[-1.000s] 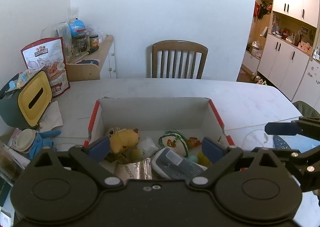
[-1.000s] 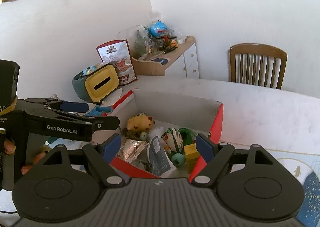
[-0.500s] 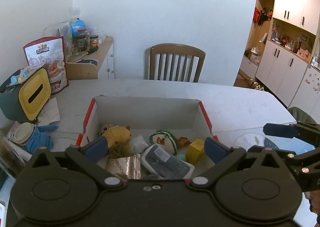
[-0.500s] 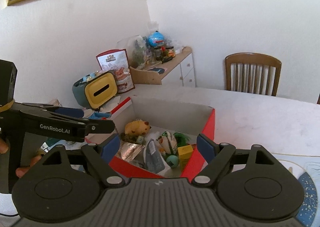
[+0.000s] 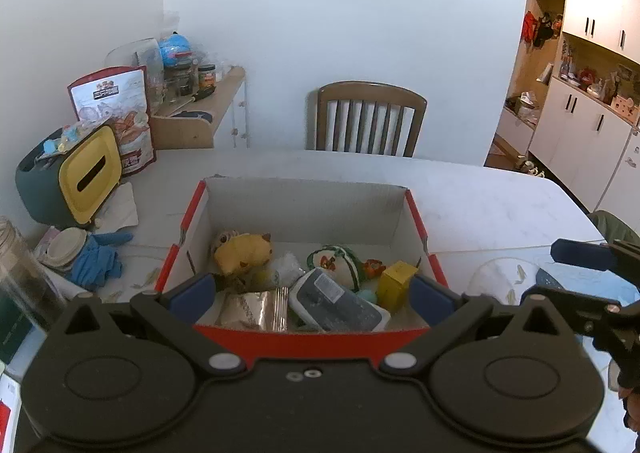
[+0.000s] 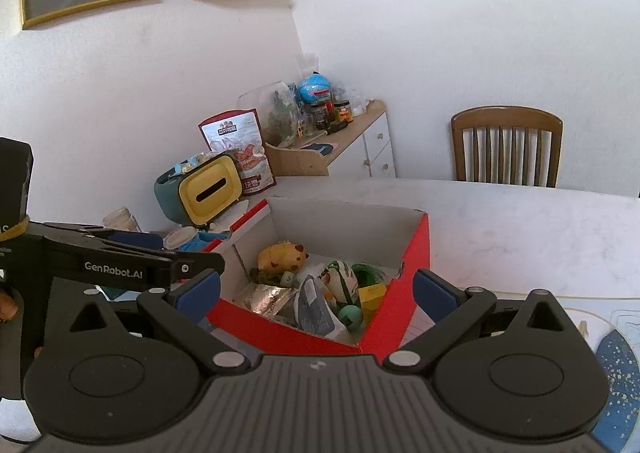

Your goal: Organize objects

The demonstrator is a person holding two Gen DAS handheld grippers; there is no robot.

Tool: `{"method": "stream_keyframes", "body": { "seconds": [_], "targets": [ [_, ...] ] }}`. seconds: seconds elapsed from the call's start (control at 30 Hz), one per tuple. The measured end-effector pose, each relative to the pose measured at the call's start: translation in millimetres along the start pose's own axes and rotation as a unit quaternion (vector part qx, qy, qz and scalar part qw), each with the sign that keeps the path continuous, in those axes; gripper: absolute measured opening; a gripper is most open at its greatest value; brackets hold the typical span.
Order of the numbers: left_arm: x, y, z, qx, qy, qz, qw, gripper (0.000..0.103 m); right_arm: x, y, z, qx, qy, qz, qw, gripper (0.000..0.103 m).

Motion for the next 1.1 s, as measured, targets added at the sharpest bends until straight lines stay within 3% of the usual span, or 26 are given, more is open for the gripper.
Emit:
{"method": "stream_keyframes", "body": {
  "seconds": [0.5,0.7,1.1],
  "targets": [
    [10.3,13.8,-8.6,-0.022,0.003,-0.004,0.9998,0.103,8.3,19.2,-11.1,0.002,-0.007,0.003,1.000,0.103],
    [8.3,18.5,-15.3,-0.036,-0.004,-0.023,0.9991,0.103,9.2,28.3,-17.1,0.007,-0.003,-0.001,1.000,0.103],
    [4.4,21.7,-37.7,-0.036,-0.014,-0.036,0.9986,0.103,14.5,46.6,-43.2,0.029,-0.011,-0.001,1.000,0.103]
  ]
}}
Point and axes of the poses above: each gripper's, at about its wrist camera, not at the fingertips, and y roughly against the way its jaws point, z to its left, x to its underside, the point moved 2 cm from there along -y, roughly the way its jaws point, and after that the axes turned 14 degrees about -x, right-handed, at the moved point
